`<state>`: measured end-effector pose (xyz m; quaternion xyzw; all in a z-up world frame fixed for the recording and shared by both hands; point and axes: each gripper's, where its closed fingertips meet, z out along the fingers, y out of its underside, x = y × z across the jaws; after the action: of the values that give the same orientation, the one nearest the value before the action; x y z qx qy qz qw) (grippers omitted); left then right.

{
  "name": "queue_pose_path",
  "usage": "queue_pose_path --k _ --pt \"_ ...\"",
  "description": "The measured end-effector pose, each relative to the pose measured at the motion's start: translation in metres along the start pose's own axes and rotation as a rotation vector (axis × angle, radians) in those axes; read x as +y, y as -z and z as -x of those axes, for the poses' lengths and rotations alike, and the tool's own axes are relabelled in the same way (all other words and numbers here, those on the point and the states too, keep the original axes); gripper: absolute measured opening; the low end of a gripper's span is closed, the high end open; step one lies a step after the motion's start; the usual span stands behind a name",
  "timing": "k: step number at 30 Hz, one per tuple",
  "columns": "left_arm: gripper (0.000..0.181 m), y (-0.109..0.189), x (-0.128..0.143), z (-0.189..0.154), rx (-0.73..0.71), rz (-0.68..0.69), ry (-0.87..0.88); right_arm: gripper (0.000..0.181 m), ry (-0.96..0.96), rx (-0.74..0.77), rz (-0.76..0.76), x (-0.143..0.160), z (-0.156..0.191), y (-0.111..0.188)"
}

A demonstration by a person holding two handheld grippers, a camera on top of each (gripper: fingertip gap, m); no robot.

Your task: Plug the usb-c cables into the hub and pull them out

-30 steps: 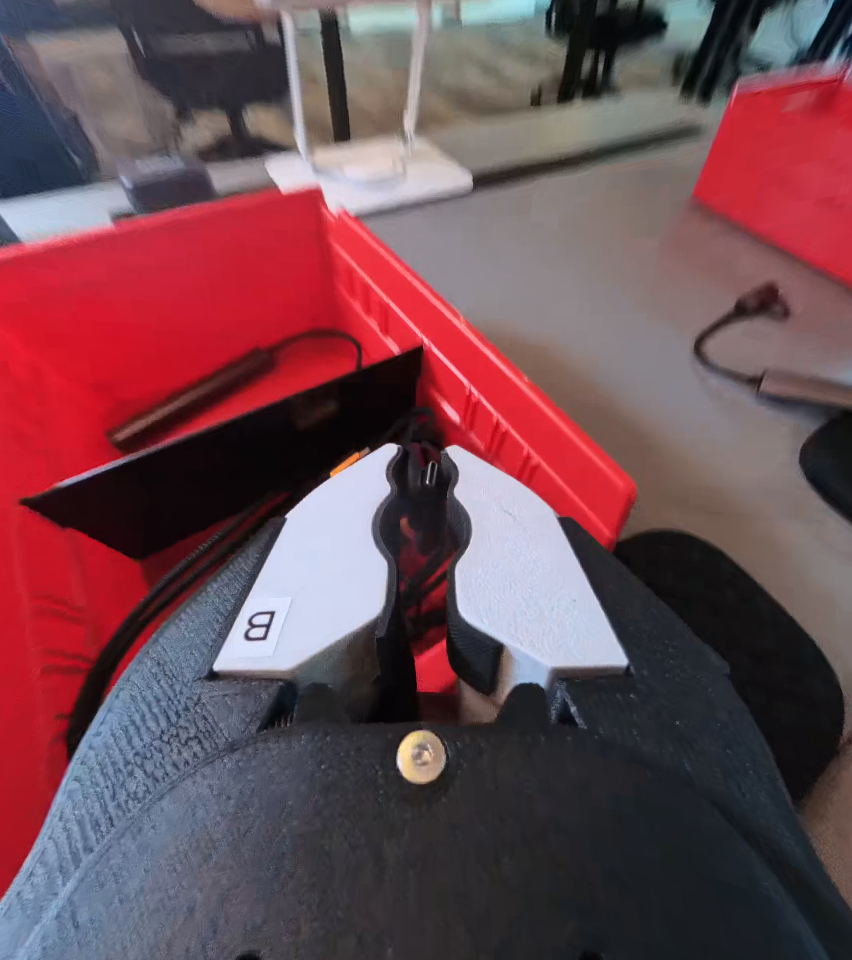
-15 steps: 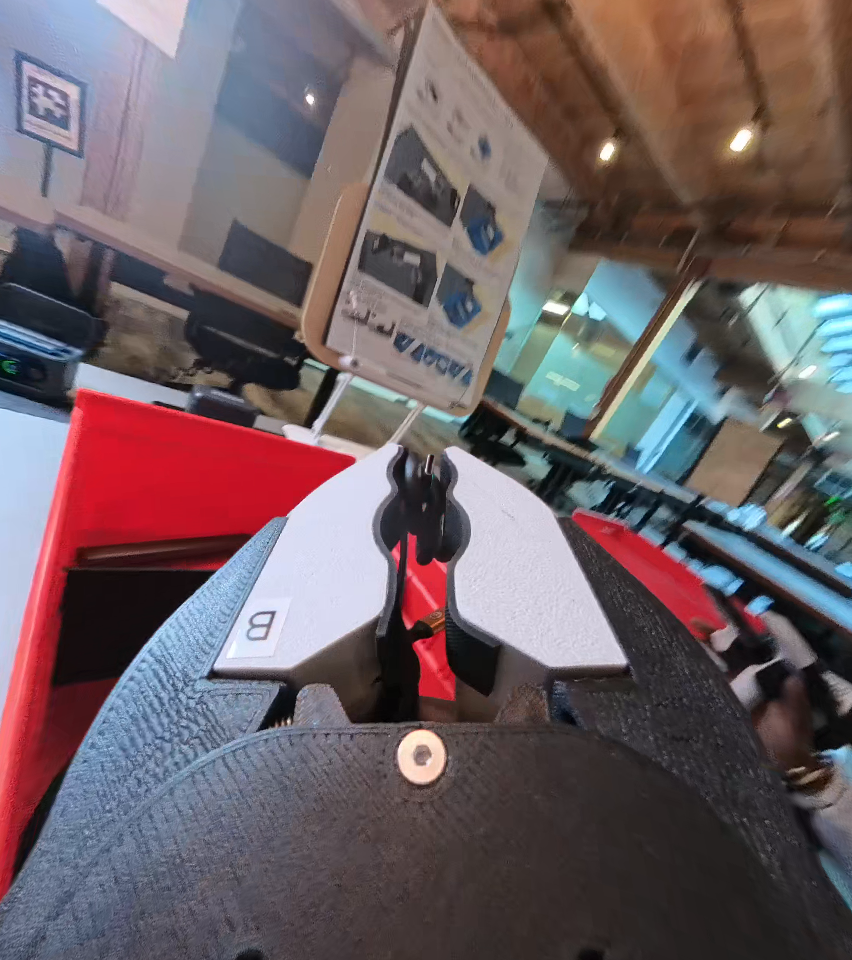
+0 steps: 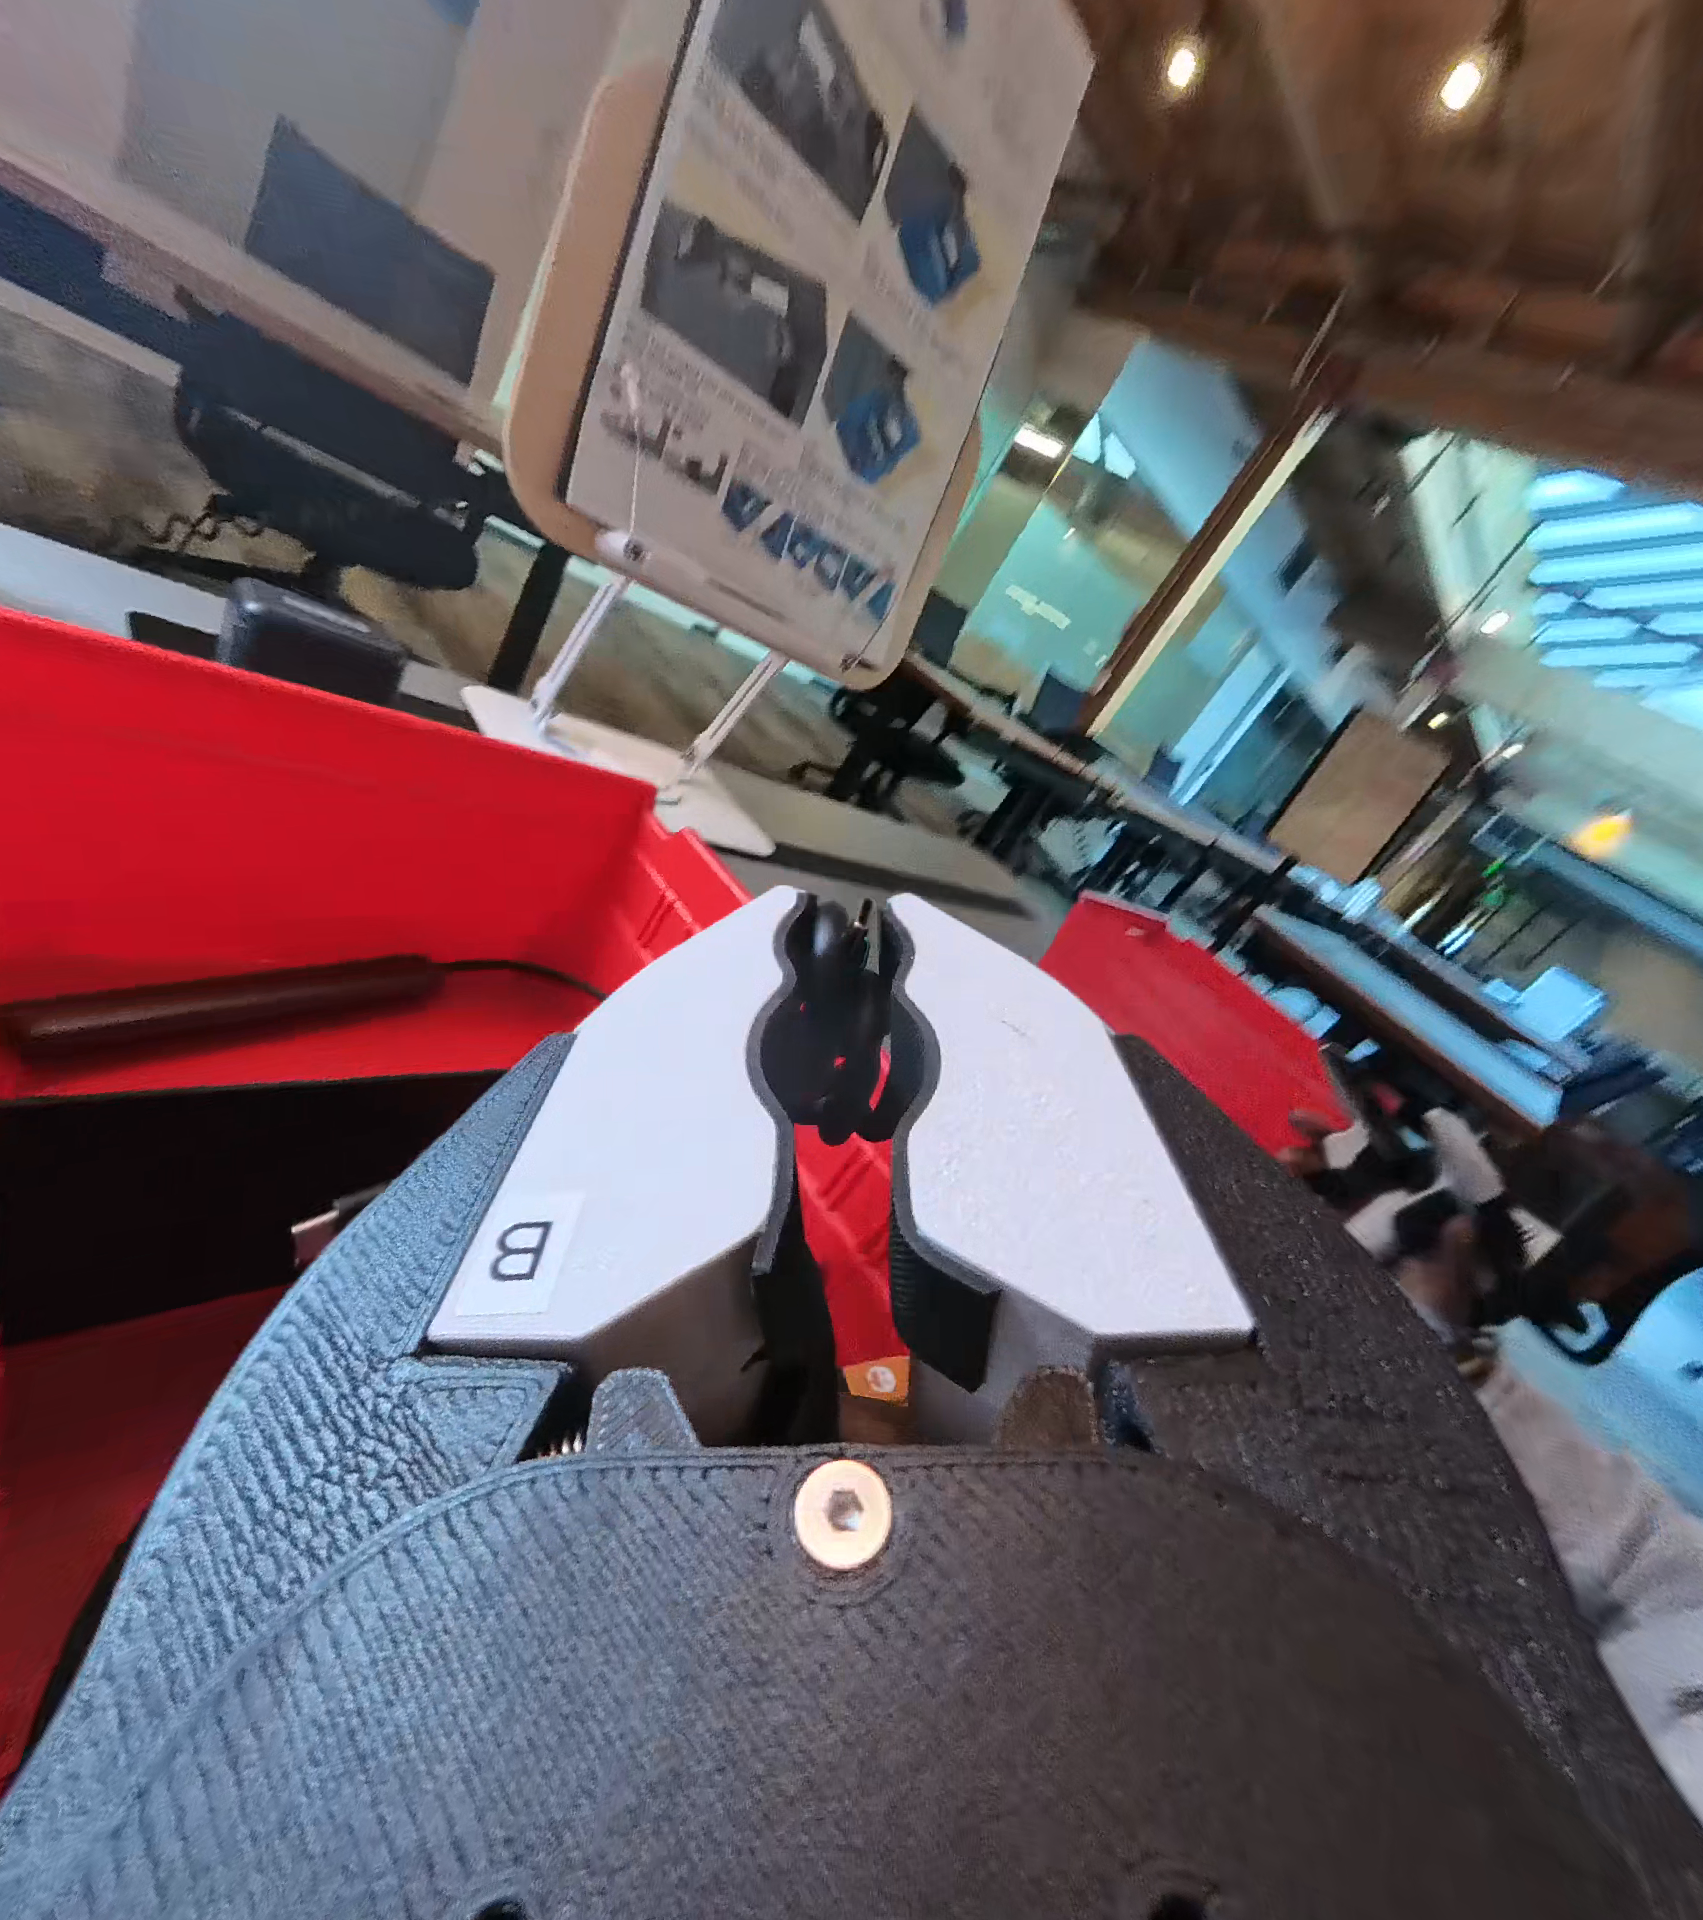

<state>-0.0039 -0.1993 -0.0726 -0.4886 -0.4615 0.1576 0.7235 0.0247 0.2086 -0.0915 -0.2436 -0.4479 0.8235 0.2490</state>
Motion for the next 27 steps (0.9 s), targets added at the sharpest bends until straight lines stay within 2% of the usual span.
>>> queue_pose_path --k 3,6,8,11,12,14,16,18,21,24,27 --pt "0.011 -0.003 0.004 0.002 -0.054 0.049 -0.080 0.078 -0.006 0.002 -0.002 0.000 -0.001 0.000" --pt "0.011 -0.003 0.004 0.003 -0.060 0.065 -0.081 0.077 -0.009 0.004 -0.004 0.000 -0.001 0.000" --pt "0.012 -0.004 0.011 0.012 -0.121 0.117 -0.136 0.077 -0.007 0.005 -0.003 0.000 -0.001 0.000" --pt "0.015 0.005 0.030 0.048 -0.401 0.334 -0.492 0.077 0.001 0.003 0.001 0.000 0.000 0.000" --pt "0.015 0.008 0.032 0.052 -0.450 0.385 -0.599 0.077 0.004 0.002 0.002 0.001 0.000 0.000" --pt "0.023 0.008 0.040 0.048 -0.425 0.456 -0.686 0.076 0.006 0.002 0.004 0.001 0.000 0.000" --pt "0.032 0.006 0.045 0.039 -0.336 0.476 -0.643 0.076 0.005 0.003 0.003 0.001 0.000 0.000" --pt "0.042 0.008 0.044 0.038 -0.319 0.491 -0.636 0.076 0.004 0.003 0.001 0.000 0.000 0.000" --pt "0.050 0.016 0.043 0.048 -0.388 0.582 -0.808 0.076 0.005 0.003 0.003 0.001 0.000 0.000" --pt "0.052 0.016 0.047 0.045 -0.374 0.648 -1.033 0.076 0.002 0.005 0.002 0.001 -0.001 0.000" --pt "0.046 0.015 0.051 0.050 -0.380 0.708 -1.128 0.075 0.000 0.007 0.001 0.000 -0.001 0.000"
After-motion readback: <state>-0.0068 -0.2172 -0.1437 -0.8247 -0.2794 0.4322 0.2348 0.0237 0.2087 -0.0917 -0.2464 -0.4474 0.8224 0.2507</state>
